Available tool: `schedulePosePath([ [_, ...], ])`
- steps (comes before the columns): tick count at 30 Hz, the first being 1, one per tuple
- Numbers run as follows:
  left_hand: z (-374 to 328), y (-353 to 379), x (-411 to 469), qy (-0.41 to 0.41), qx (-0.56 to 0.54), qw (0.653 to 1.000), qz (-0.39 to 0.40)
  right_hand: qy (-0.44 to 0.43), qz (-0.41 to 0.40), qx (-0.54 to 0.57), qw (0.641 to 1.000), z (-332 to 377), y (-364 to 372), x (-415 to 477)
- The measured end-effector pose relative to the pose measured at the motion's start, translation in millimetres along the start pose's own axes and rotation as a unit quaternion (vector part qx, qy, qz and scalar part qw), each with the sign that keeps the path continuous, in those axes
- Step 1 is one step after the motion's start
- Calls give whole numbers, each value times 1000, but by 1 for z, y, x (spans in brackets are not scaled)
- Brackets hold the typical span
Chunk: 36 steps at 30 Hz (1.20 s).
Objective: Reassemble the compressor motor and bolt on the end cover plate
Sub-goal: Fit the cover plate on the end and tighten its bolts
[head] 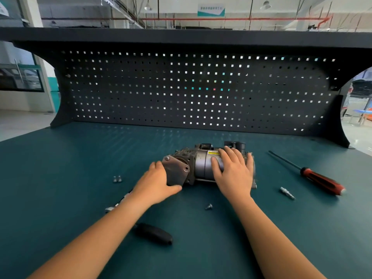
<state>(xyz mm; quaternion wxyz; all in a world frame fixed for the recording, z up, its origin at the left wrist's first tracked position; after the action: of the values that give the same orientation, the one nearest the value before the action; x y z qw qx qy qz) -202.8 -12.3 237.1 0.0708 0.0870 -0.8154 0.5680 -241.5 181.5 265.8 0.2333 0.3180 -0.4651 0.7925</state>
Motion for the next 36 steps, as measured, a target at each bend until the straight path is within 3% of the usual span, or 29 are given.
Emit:
schedulePosePath([
  [9,-2,8,5,-90,-29,987,-132,10,5,-3,1000,1,4,-2],
  [12,-5,4,5,-79,13,987,-136,9,-1,0,1000,0,4,-2],
  [17,-6,5,3,-87,-27,984,-152,24,-28,7,999,3,1,-3],
  [22,-14,21,4,-126,-170,966,-147,29,-13,-8,999,1,6,-2],
  [25,-16,24,5,-166,-228,941,-185,24,-1,-11,1000,0,8,-2],
  [36,-12,27,3,-197,-238,927,-211,22,-1,-3,1000,0,7,-9],
])
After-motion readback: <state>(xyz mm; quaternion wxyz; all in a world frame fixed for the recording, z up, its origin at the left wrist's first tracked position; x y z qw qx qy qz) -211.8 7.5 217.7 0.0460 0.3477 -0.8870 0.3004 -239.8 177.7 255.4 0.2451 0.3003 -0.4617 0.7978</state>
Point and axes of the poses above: each hand's wrist, its own x-axis towards the middle knuckle, its own y-axis out of the palm, z = x × y, the point moved 8 cm from there along x, towards the middle knuckle, and after that the axes turned 6 degrees about y, right-handed, at the moved point
